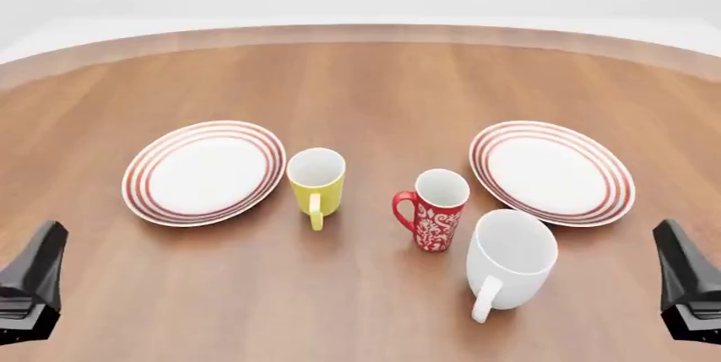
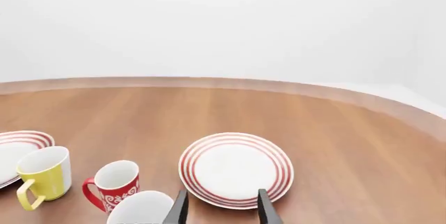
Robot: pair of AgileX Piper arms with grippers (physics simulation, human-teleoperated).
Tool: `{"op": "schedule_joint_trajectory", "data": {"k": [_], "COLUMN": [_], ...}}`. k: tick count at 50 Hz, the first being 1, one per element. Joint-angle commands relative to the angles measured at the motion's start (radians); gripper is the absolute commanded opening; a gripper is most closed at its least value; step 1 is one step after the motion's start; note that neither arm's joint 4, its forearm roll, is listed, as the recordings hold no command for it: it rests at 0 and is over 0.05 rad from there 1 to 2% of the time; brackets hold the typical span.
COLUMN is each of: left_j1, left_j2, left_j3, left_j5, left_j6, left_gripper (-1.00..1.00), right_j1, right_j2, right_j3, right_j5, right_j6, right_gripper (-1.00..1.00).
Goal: Put the red mug on the left plate.
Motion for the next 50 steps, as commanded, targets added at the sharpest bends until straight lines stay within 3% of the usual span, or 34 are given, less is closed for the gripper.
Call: {"op": "schedule_joint_trajectory", "data": {"k": [1,3,4,17,21,22,29,31,34,35,46,50], "left_j1": [0.025,0.031,0.035,0.019,0.019,0.02,-0.02,-0.024,-0.037,-0.136,-0.192,-0.194], "left_j2": [0.0,-0.001,-0.001,-0.001,-0.001,-0.001,-0.001,-0.001,-0.001,0.193,0.352,0.397], "left_j3": [-0.002,-0.002,-0.005,-0.089,-0.148,-0.201,-0.294,-0.367,-0.42,-0.703,-0.812,-0.862], "left_j5": [0.021,0.026,0.029,0.042,0.081,0.118,0.175,0.217,0.246,0.169,0.155,0.16], "left_j6": [-0.018,-0.019,-0.021,0.008,-0.047,-0.007,0.014,0.074,0.099,0.216,0.317,0.317], "left_gripper": [1.0,1.0,1.0,1.0,1.0,1.0,1.0,1.0,1.0,1.0,1.0,1.0], "right_j1": [0.007,0.002,0.005,0.004,0.004,0.005,0.005,0.005,0.005,0.005,0.005,0.005], "right_j2": [-0.001,0.0,0.0,0.0,0.0,0.0,0.0,0.0,0.0,0.0,0.0,0.0], "right_j3": [-0.005,-0.004,-0.005,-0.004,-0.004,-0.004,-0.004,-0.004,-0.004,-0.004,-0.004,-0.004], "right_j5": [-0.015,0.012,-0.004,0.001,0.001,0.001,0.001,0.001,0.001,0.001,0.0,0.001], "right_j6": [-0.028,0.006,-0.015,-0.008,-0.008,-0.008,-0.007,-0.008,-0.008,-0.008,-0.008,-0.008], "right_gripper": [1.0,1.0,1.0,1.0,1.0,1.0,1.0,1.0,1.0,1.0,1.0,1.0]}}
